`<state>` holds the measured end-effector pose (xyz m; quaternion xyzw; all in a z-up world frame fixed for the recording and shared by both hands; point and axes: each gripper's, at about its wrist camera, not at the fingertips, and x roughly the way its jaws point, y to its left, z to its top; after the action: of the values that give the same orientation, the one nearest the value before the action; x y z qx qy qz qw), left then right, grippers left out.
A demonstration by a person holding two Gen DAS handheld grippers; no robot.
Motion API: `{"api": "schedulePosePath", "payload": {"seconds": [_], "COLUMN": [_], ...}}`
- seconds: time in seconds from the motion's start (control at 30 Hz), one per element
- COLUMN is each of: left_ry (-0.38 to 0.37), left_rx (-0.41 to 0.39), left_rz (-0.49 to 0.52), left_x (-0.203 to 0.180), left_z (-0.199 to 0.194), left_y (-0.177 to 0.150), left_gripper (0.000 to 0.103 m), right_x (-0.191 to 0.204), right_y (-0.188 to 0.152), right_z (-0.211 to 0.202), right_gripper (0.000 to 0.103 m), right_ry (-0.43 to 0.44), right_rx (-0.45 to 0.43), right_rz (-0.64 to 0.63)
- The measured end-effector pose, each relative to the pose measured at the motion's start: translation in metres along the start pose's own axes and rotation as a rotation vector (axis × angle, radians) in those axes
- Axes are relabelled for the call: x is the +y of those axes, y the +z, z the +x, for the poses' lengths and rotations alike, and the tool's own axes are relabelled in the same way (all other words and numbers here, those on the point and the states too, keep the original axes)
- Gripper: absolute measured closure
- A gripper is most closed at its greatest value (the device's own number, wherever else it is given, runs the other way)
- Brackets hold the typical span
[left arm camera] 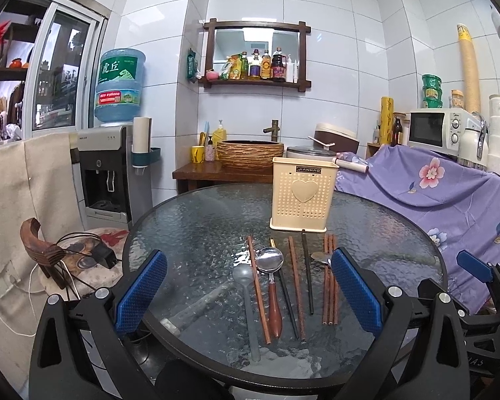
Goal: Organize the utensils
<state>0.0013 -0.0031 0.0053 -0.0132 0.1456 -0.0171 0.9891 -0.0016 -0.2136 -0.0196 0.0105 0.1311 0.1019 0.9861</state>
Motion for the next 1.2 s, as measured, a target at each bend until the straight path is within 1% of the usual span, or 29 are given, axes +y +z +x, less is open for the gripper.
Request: {"api": "schedulePosePath", "payload": {"seconds": [0.37,0.87,1.13,1.2], "left_ry": [0.012,0.014,0.022,0.012], "left_rx": [-0.001,0.019,0.043,0.055], "left_rz": [0.007,0.007,0.010,0.018], "left_x": [-0.004,-0.004,-0.002,-0.001], "left_z": [0.000,0.002,0.007,0.010], "left_y": [0.000,-0.001,-0.003,-0.003], "left_gripper": [0.006,0.006,0.006,0.006], "right_x": [0.000,0.001,0.002,0.002], "right_y": [0.002,0.003,0.003,0.004], "right_z": [-0.002,-0.001,-0.001,0.002], "right_gripper": [0.005,0.005,0.005,0.005], "right_ry": [0.002,0.004,0.002,0.001], "right_rx": [-0.002,0.002,0.004,0.010], "right_rz": [0.002,0.002,-0.002,-0.005]}}
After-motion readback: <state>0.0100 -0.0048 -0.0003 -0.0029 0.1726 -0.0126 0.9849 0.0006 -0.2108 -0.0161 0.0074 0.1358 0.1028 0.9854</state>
